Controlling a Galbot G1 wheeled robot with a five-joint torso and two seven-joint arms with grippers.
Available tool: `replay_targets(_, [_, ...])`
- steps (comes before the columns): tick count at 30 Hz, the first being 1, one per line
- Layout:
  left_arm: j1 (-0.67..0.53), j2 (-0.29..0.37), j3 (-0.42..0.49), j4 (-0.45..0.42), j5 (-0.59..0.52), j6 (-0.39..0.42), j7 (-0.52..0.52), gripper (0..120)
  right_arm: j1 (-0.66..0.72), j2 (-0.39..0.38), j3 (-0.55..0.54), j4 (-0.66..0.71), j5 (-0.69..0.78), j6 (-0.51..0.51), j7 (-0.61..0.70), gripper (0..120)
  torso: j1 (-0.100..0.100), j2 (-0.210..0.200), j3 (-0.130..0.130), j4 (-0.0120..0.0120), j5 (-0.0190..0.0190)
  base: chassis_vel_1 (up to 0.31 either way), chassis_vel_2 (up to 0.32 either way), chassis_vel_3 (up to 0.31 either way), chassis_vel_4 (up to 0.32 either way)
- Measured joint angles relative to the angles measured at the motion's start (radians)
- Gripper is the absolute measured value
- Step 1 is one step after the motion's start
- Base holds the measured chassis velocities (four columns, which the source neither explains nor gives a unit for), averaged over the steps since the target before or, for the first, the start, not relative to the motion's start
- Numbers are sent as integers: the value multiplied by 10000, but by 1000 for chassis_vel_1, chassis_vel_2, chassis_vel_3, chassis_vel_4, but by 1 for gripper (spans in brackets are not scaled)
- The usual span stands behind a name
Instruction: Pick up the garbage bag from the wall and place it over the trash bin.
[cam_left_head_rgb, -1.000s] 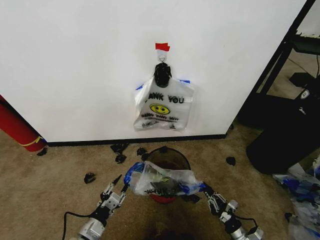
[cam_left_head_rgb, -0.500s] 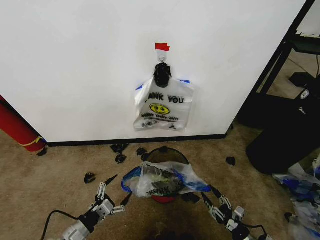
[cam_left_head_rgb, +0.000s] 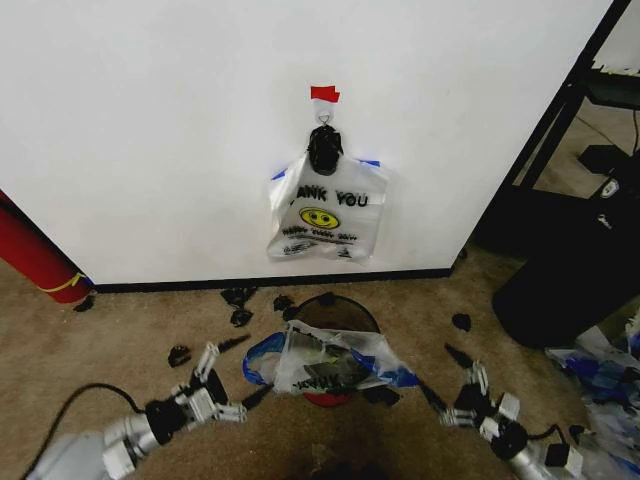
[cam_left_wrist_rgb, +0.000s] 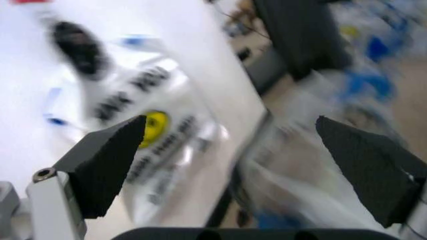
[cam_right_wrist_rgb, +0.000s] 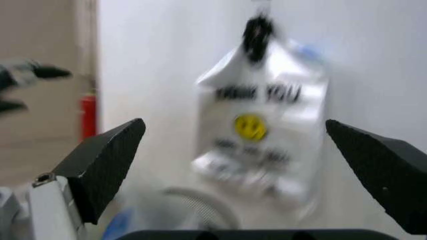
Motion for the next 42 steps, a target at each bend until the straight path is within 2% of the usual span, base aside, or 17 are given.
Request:
replay_targets(4, [-661, 613, 861, -860, -2357, 2123, -1326, 100, 653, 228, -488, 1230, -1884, -424, 3200, 100, 0, 0, 0, -4, -2, 0, 0, 0, 0])
replay_targets(5, [-873, 778, 1146, -959, -2868, 2669, -1673, 100, 854, 302, -621, 1600, -2278, -819, 3782, 100, 0, 0, 1, 17, 4, 0, 0, 0, 0])
replay_targets(6, [-873, 778, 1146, -959, -2868, 2669, -1673, 100, 854, 302, -621, 1600, -2278, -819, 3782, 100, 0, 0, 1, 17, 4, 0, 0, 0, 0])
replay_targets(8, [-1727, 1139, 1854, -829, -3550, 3539, -1969, 100, 941, 418, -717, 2175, -2794, -1236, 4414, 100, 0, 0, 0, 12, -4, 0, 0, 0, 0])
replay_targets(12, [-4246, 1716, 4036, 201, -4090, 4419, -2158, 100, 885, 552, -789, 2776, -3317, -1620, 4937, 100, 0, 0, 1, -1, -1, 0, 0, 0, 0])
replay_targets(13, [-4246, 1716, 4036, 201, -4090, 4419, -2158, 100, 885, 552, -789, 2776, -3317, -1620, 4937, 100, 0, 0, 1, -1, -1, 0, 0, 0, 0])
replay_targets(15, [-5866, 1743, 5451, 843, -4337, 4708, -2401, 100, 900, 615, -748, 2782, -3576, -1611, 5161, 100, 0, 0, 1, 0, -3, 0, 0, 0, 0])
replay_targets(19, [-8385, 1113, 7490, 2107, -4977, 5381, -2895, 100, 1027, 753, -553, 2732, -3938, -1622, 5690, 100, 1, -1, 1, 1, -2, 0, 0, 0, 0])
replay_targets(20, [-8385, 1113, 7490, 2107, -4977, 5381, -2895, 100, 1027, 753, -553, 2732, -3938, -1622, 5690, 100, 1, -1, 1, 1, -2, 0, 0, 0, 0])
replay_targets(23, [-9671, 613, 8705, 2563, -5172, 6478, -3480, 100, 1167, 860, -432, 2727, -4225, -1811, 6434, 100, 1, -1, 2, 0, 1, 0, 0, 0, 0])
replay_targets(26, [-10607, 231, 9768, 2623, -5419, 7788, -4289, 98, 1362, 1060, -459, 2871, -5160, -2599, 9221, 100, 1, -1, 0, 2, 5, 0, 0, 0, 0])
replay_targets(28, [-10751, 157, 9914, 2622, -5468, 8055, -4433, 98, 1379, 1080, -489, 2936, -5217, -2877, 9787, 100, 1, -1, 0, 2, 4, 0, 0, 0, 0])
replay_targets(31, [-11339, -201, 10528, 2653, -5677, 9155, -4968, 97, 1300, 1096, -524, 3150, -4993, -3642, 10797, 100, 1, -1, 0, 5, 4, 0, 0, 0, 0])
replay_targets(33, [-11794, -536, 10883, 2781, -5792, 10218, -5454, 98, 1159, 1131, -499, 3206, -4914, -3753, 10944, 100, 0, -1, 0, 1, 2, 0, 0, 0, 0])
replay_targets(34, [-11794, -536, 10883, 2781, -5792, 10218, -5454, 98, 1159, 1131, -499, 3206, -4914, -3753, 10944, 100, 0, -1, 0, 1, 2, 0, 0, 0, 0])
replay_targets(39, [-12754, -1165, 11546, 2881, -6378, 12285, -6930, 100, 958, 1201, -457, 3327, -4906, -3739, 10965, 100, 0, 0, 0, 3, 2, 0, 0, 0, 0])
replay_targets(42, [-13046, -1345, 11819, 3020, -6409, 12782, -7242, 100, 915, 1218, -458, 3331, -4925, -3721, 10961, 100, 0, 1, 0, 2, 4, 0, 0, 0, 0])
